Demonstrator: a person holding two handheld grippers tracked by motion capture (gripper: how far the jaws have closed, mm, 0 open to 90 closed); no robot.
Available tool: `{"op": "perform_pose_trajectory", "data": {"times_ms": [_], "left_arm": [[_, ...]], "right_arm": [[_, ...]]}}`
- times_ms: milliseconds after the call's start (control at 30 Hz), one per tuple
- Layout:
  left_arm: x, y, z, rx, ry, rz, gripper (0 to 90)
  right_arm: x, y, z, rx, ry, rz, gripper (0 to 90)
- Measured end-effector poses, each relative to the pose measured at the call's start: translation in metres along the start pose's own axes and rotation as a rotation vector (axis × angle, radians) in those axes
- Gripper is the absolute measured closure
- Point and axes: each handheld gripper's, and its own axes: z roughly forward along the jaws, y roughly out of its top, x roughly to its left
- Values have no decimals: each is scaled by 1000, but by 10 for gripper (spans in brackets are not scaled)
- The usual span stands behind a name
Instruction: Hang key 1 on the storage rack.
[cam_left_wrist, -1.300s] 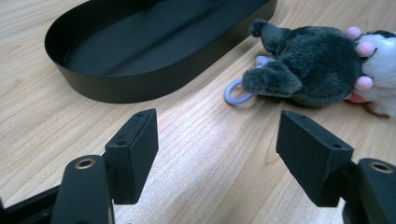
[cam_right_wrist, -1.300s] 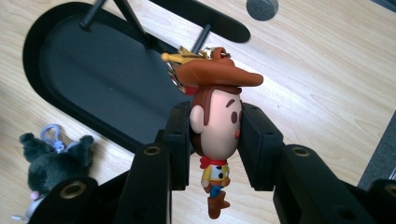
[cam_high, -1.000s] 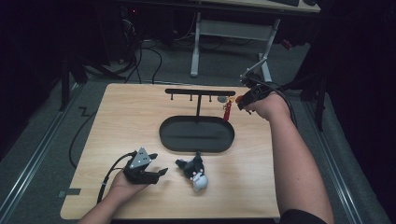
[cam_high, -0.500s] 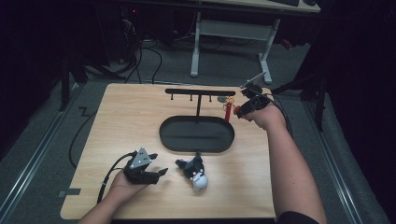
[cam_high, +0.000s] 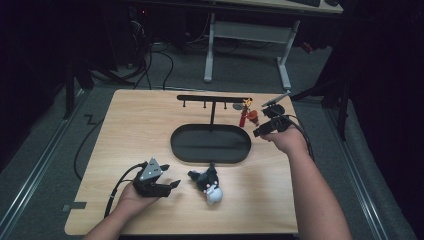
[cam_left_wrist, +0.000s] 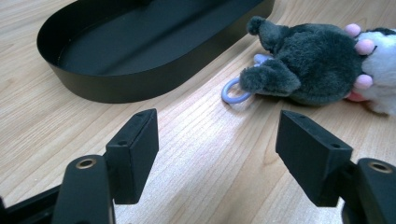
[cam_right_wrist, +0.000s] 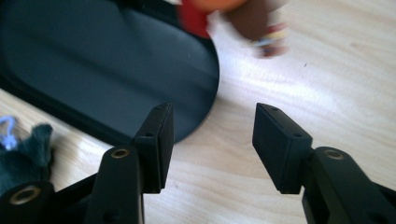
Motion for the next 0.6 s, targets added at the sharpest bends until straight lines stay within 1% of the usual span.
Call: {"op": "perform_pose_trajectory", "data": {"times_ms": [33,100,133,200,267,300,333,367,400,433,467,567,600], "left_arm": [[0,0,0,5,-2,-1,305],[-1,0,2,12,-3,-4,305],[-1,0,2,14,-4,-4,306],[-2,1,2,14,-9,-5,311],[-2,1,3,16,-16,-9,315],[-1,1,3,18,-18,-10,316],[-2,1,3,20,-19,-13,316],[-1,2,4,20,-22,-16,317],[-1,2,4,22,-29,-21,318],[-1,2,4,22,-31,-23,320],[-1,2,4,24,-32,-26,322],[-1,2,5,35,-34,-31,324],[-2,2,6,37,-34,-31,324]], "right_arm": [[1,-8,2,-7,1,0,475],[2,-16,4,-14,1,-3,460],[3,-23,6,-16,3,-11,455],[3,-35,8,-17,-6,-19,455],[3,-48,8,-36,0,-10,454],[4,-55,8,-47,-6,-16,453],[5,-61,9,-65,-8,-23,447],[7,-68,10,-75,-24,-41,444],[9,-74,10,-91,-35,-48,444],[12,-85,14,-121,-32,-50,443],[13,-90,16,-131,-26,-45,443],[20,-115,23,-202,-52,-66,444],[21,-120,25,-217,-57,-68,445]]}}
